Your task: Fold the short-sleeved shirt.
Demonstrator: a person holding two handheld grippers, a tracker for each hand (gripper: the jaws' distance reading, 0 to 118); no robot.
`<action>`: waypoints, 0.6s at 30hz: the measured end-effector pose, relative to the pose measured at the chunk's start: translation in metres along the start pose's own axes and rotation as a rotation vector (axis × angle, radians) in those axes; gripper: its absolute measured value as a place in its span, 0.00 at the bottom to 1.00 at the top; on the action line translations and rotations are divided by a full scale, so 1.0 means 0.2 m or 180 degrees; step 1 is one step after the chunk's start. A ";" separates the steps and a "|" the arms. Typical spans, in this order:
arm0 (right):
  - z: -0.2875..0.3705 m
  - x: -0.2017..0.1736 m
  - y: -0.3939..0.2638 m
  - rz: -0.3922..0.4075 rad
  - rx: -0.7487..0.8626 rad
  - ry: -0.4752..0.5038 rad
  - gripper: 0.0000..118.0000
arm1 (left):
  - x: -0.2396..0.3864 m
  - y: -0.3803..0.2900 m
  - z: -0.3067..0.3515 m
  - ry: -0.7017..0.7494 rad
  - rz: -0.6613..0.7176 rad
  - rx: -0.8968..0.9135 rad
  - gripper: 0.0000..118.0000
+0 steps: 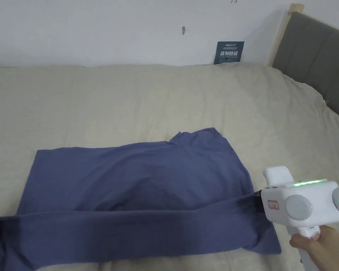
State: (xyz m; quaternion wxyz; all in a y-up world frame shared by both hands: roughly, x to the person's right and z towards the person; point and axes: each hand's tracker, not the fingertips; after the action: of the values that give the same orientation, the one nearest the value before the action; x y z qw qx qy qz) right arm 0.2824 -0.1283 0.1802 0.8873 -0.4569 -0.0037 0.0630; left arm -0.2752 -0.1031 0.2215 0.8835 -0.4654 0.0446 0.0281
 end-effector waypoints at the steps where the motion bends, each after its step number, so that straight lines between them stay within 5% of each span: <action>1: -0.04 0.00 0.02 0.0019 -0.0031 0.0023 0.06 | 0.00 0.02 -0.04 -0.0016 -0.0025 -0.0040 0.03; 7: -0.30 -0.01 0.12 0.0007 -0.0251 0.0050 0.06 | 0.01 0.04 -0.27 -0.0001 -0.0092 -0.0253 0.03; 9: -0.36 -0.01 0.11 -0.0042 -0.0298 0.0035 0.22 | 0.01 0.02 -0.32 0.0002 -0.0087 -0.0309 0.04; 10: -0.38 -0.01 0.10 -0.0072 -0.0334 -0.0015 0.42 | 0.01 0.01 -0.33 0.0040 -0.0060 -0.0330 0.09; 11: -0.39 0.00 0.10 -0.0102 -0.0345 -0.0031 0.74 | 0.01 0.00 -0.33 0.0048 -0.0059 -0.0346 0.29; 12: -0.39 0.02 0.08 -0.0146 -0.0356 -0.0020 0.84 | 0.01 -0.01 -0.33 0.0049 -0.0052 -0.0386 0.50; 14: -0.33 0.03 0.06 -0.0304 -0.0233 0.0133 0.85 | 0.00 -0.03 -0.33 0.0012 0.0016 -0.0452 0.78; 18: -0.16 0.02 0.03 -0.0116 -0.0033 -0.0022 0.85 | -0.02 -0.04 -0.20 -0.0116 0.0175 -0.0306 0.78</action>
State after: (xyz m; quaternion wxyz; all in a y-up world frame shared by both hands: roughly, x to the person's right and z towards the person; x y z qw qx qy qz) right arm 0.2876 -0.1504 0.1554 0.8859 -0.4612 -0.0153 0.0484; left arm -0.2803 -0.1399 0.2062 0.8597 -0.5053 0.0398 0.0630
